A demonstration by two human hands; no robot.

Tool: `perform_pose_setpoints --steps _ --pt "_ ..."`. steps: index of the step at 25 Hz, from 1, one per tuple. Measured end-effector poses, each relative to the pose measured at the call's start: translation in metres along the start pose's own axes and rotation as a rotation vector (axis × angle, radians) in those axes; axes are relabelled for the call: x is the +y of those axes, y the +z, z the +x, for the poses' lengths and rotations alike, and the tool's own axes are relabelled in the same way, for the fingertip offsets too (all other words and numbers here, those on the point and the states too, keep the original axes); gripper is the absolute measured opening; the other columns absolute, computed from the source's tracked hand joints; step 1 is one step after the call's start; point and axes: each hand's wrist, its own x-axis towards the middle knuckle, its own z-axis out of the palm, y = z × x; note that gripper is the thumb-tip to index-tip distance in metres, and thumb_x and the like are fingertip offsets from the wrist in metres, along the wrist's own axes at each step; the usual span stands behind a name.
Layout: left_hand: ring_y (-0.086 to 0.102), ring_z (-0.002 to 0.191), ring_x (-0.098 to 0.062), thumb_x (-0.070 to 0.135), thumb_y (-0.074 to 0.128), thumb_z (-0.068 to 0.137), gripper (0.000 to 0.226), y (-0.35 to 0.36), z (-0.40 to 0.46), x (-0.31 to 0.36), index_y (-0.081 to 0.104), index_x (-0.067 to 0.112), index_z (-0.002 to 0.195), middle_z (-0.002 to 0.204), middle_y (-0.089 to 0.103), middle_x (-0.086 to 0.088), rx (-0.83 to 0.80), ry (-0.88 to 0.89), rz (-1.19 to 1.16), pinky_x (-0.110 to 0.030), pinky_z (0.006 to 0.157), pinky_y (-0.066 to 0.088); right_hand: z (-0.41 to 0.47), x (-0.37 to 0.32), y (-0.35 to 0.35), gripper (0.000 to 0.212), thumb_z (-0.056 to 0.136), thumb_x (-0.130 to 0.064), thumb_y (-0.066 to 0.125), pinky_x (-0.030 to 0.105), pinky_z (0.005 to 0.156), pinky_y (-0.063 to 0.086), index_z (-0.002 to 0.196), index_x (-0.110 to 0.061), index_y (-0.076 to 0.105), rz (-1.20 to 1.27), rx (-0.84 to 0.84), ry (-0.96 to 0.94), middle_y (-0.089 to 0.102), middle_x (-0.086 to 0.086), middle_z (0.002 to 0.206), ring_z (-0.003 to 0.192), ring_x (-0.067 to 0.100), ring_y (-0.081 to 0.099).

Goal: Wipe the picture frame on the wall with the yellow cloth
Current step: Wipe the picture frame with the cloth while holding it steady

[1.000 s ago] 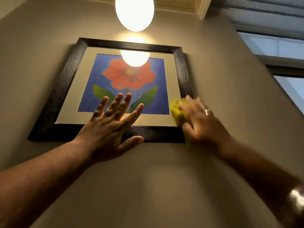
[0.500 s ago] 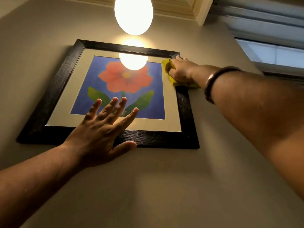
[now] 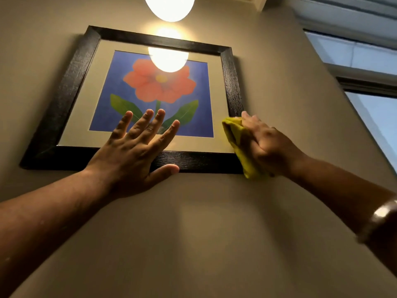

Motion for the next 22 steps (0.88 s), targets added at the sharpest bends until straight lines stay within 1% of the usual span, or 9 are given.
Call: perform_pose_setpoints --steps 2,5,7,9,10,14,18,21,22 --pt "0.000 0.150 -0.032 0.080 0.012 0.085 0.086 0.000 0.000 -0.001 -0.011 0.032 0.153 0.164 0.000 -0.011 0.001 -0.004 0.002 -0.061 0.120 0.010 0.011 -0.011 0.010 0.058 0.089 -0.022 0.044 0.040 0.120 0.016 0.145 -0.021 0.030 -0.048 0.053 0.004 0.021 0.006 0.159 0.147 0.026 0.012" --pt "0.001 0.150 -0.032 0.080 0.013 0.085 0.087 0.000 0.000 -0.001 -0.009 0.031 0.153 0.164 0.002 -0.011 0.005 -0.009 0.007 -0.061 0.120 0.011 -0.015 0.000 0.020 0.058 0.087 -0.032 0.043 0.036 0.119 0.009 0.143 -0.021 0.037 -0.119 -0.014 -0.301 0.025 0.006 0.157 0.146 0.025 0.010" --pt "0.002 0.150 -0.032 0.079 0.014 0.085 0.086 0.001 0.001 0.001 -0.008 0.031 0.153 0.164 0.002 -0.011 0.010 -0.003 0.010 -0.061 0.120 0.011 0.015 0.013 0.003 0.053 0.096 -0.028 0.044 0.035 0.119 0.007 0.146 -0.019 0.028 -0.092 -0.017 -0.220 0.015 0.008 0.159 0.147 0.026 0.005" --pt "0.002 0.150 -0.032 0.079 0.014 0.085 0.087 0.001 0.002 0.001 -0.008 0.031 0.153 0.164 0.003 -0.011 0.011 -0.001 0.011 -0.061 0.120 0.010 0.066 0.010 -0.011 0.057 0.096 -0.021 0.041 0.040 0.120 0.006 0.149 -0.017 0.018 -0.002 0.002 0.099 0.005 0.012 0.161 0.148 0.031 0.001" --pt "0.002 0.150 -0.032 0.080 0.014 0.085 0.087 0.000 0.002 0.001 -0.008 0.031 0.153 0.164 0.003 -0.011 0.014 -0.008 0.010 -0.061 0.120 0.010 0.081 0.001 -0.010 0.059 0.094 -0.020 0.040 0.042 0.121 0.006 0.149 -0.017 0.018 -0.010 0.002 0.158 0.004 0.012 0.161 0.148 0.032 0.000" --pt "0.001 0.150 -0.032 0.080 0.012 0.085 0.086 0.001 0.000 0.001 -0.008 0.032 0.153 0.163 0.002 -0.011 0.013 -0.010 0.020 -0.060 0.121 0.010 0.072 0.002 0.013 0.069 0.081 -0.033 0.039 0.041 0.120 0.005 0.147 -0.021 0.026 -0.177 -0.049 -0.212 0.012 0.011 0.160 0.148 0.030 0.005" --pt "0.001 0.150 -0.032 0.080 0.013 0.085 0.085 -0.001 0.002 0.001 -0.007 0.033 0.153 0.164 0.002 -0.011 0.011 -0.011 0.018 -0.061 0.121 0.010 0.088 0.001 0.001 0.063 0.088 -0.024 0.038 0.042 0.120 0.005 0.148 -0.018 0.020 -0.011 0.100 0.126 0.002 0.015 0.161 0.148 0.033 0.001" --pt "-0.001 0.150 -0.032 0.080 0.012 0.085 0.085 0.000 -0.001 -0.002 -0.008 0.033 0.153 0.164 0.000 -0.012 0.005 -0.008 0.037 -0.060 0.121 0.008 0.074 0.014 0.011 0.064 0.087 -0.027 0.040 0.038 0.119 0.002 0.148 -0.018 0.021 -0.109 0.028 -0.122 0.007 0.012 0.161 0.148 0.031 0.001" --pt "-0.001 0.150 -0.032 0.079 0.012 0.085 0.085 0.000 -0.001 -0.002 -0.008 0.033 0.153 0.163 0.000 -0.012 0.005 -0.003 0.039 -0.060 0.121 0.008 0.072 0.025 0.005 0.064 0.089 -0.028 0.039 0.036 0.119 0.002 0.148 -0.016 0.019 -0.112 0.010 -0.107 0.008 0.013 0.161 0.148 0.030 0.001"
